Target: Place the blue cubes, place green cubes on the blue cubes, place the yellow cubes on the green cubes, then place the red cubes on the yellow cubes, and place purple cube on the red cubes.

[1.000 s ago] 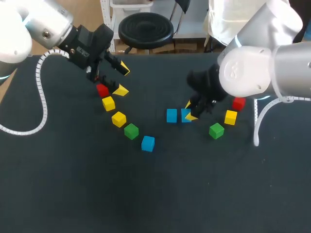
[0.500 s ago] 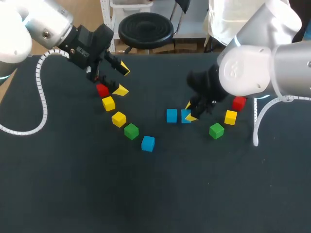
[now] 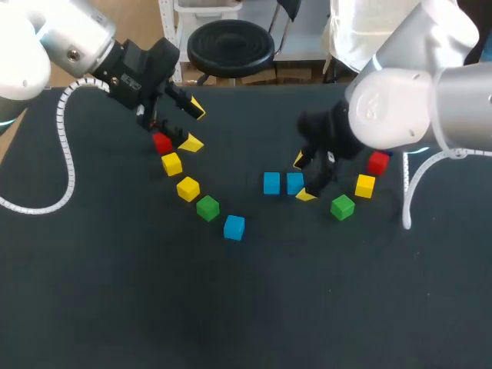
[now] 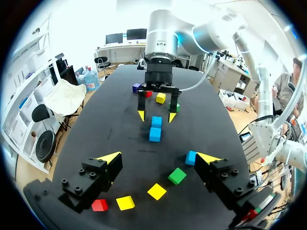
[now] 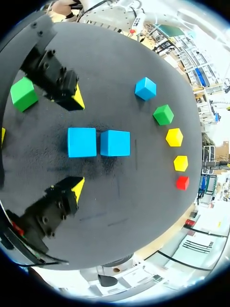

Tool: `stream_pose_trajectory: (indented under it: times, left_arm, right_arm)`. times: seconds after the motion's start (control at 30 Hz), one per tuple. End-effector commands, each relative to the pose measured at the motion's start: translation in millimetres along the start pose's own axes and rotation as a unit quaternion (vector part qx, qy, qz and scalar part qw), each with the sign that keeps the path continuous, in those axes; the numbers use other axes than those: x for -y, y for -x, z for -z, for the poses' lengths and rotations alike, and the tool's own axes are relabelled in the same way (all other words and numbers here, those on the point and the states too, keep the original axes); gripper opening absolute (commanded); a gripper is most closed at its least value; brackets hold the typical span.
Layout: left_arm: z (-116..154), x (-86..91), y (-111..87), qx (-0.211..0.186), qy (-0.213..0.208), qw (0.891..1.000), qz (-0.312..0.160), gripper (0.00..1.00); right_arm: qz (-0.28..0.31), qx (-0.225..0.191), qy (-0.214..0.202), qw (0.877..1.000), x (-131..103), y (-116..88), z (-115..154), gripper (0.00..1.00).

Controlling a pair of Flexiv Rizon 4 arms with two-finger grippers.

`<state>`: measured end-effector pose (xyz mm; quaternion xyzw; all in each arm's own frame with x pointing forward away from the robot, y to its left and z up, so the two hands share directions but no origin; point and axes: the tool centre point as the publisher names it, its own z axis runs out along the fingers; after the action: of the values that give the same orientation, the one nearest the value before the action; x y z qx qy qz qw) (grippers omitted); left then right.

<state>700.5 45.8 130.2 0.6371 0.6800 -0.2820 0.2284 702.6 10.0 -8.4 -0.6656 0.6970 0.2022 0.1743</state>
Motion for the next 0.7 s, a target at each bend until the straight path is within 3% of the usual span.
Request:
stream_pose_trajectory:
  times: [0.03,0.5,0.7]
  left_arm:
    - [-0.4,-0.3,0.1,-0.001,0.0,1.0,0.0,1.0]
    - [-0.4,-0.3,0.1,-0.001,0.0,1.0,0.0,1.0]
    - [-0.4,-0.3,0.1,-0.001,0.0,1.0,0.0,1.0]
  right_arm:
    - [0.002,0.002,-0.003,1.0,-3.6,-0.6,6.9,1.0]
    - [0.028,0.049,-0.015,0.998,-32.6,-11.9,52.1,1.0]
    - [0.023,0.108,-0.022,0.994,-36.2,-27.1,65.3,1.0]
